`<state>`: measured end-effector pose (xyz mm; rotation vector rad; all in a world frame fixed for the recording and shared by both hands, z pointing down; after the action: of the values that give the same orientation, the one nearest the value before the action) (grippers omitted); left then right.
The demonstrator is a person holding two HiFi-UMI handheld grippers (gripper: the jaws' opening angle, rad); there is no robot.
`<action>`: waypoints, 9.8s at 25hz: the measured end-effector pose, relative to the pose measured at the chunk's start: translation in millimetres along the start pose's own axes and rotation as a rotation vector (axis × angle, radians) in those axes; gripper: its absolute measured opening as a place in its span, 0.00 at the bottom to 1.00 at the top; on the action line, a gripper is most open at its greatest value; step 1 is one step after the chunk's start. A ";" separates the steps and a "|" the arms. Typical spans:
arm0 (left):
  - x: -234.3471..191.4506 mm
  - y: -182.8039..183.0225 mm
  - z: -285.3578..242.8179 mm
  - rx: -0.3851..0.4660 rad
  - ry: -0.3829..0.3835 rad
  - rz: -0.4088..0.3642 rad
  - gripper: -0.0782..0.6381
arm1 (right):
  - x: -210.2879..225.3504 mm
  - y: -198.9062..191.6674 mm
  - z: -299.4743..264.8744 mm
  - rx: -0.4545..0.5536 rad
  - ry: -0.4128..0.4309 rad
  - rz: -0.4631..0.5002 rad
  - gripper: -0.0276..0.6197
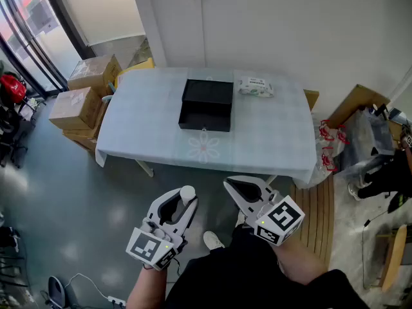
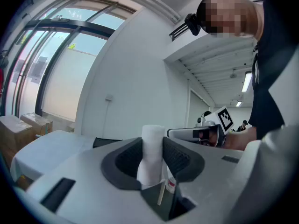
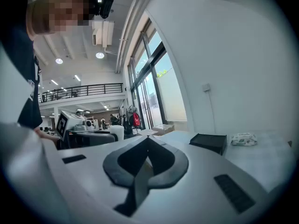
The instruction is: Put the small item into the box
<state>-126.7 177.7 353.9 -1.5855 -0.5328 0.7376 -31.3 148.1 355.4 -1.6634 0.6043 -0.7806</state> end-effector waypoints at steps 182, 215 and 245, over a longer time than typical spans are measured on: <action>-296.6 -220.5 -352.3 -0.982 -0.496 -0.681 0.30 | 364.6 -4.2 -190.1 -0.094 -0.447 -0.263 0.06; -292.8 -235.2 -356.9 -1.084 -0.438 -0.628 0.36 | 382.2 -11.0 -159.6 -0.079 -0.432 -0.303 0.06; -182.1 -57.2 -304.4 -0.320 -0.058 -0.034 0.29 | 309.9 33.0 -132.4 -0.051 -0.041 -0.114 0.06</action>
<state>-28.6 -153.0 454.2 -1.8495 -0.7473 0.6988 68.7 -172.8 396.4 -1.7683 0.5082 -0.8171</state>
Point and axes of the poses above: the fingertips, and each gripper's own axes: z backward along the fingers, x to its right, y out of its top, the point moved 1 cm from there along z, backward along the fingers, and after that the axes turned 5 degrees about -y, right-handed, at the moved point
